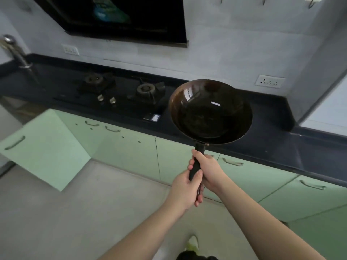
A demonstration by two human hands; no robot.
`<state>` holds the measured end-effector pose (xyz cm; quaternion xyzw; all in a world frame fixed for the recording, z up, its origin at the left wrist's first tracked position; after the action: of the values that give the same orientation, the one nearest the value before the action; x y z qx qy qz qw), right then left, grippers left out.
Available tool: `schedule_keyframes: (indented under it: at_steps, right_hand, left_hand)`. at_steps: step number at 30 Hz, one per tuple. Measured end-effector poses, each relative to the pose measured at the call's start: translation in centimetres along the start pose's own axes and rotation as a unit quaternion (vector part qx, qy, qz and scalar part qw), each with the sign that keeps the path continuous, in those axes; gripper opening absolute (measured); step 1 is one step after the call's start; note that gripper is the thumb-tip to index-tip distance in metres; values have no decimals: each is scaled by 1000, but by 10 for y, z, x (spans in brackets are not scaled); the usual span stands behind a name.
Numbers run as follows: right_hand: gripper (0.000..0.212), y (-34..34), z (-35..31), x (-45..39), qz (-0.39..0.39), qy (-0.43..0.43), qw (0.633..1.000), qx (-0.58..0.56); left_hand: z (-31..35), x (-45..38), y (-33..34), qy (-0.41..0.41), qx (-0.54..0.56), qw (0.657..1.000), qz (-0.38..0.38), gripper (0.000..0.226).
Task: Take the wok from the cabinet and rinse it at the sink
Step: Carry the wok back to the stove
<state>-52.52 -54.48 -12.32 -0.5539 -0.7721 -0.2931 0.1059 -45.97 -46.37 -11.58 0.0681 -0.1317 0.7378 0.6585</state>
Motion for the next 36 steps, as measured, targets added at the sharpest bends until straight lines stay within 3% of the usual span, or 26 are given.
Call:
schedule_keyframes:
  at_steps: [18,36]
  right_hand:
    - [20,26,-63,-178,-47,74,996,9]
    - [24,108,-76,-311,69,97,991,-59]
  left_hand:
    - [29,-167,-57,-53,-27,998,23,36]
    - [7,-313,-172,-99,-52,992,-58,36]
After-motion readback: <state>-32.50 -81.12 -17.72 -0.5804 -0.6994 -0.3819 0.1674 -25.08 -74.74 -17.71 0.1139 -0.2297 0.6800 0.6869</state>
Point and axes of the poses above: each hand's wrist, its own x-axis away from the middle knuckle, its own y-axis out of the palm, z = x × y, the point moved 4 cm from there along -x, towards the middle knuckle, and after that the axes turned 3 degrees about -z, right-handed, at the moved point
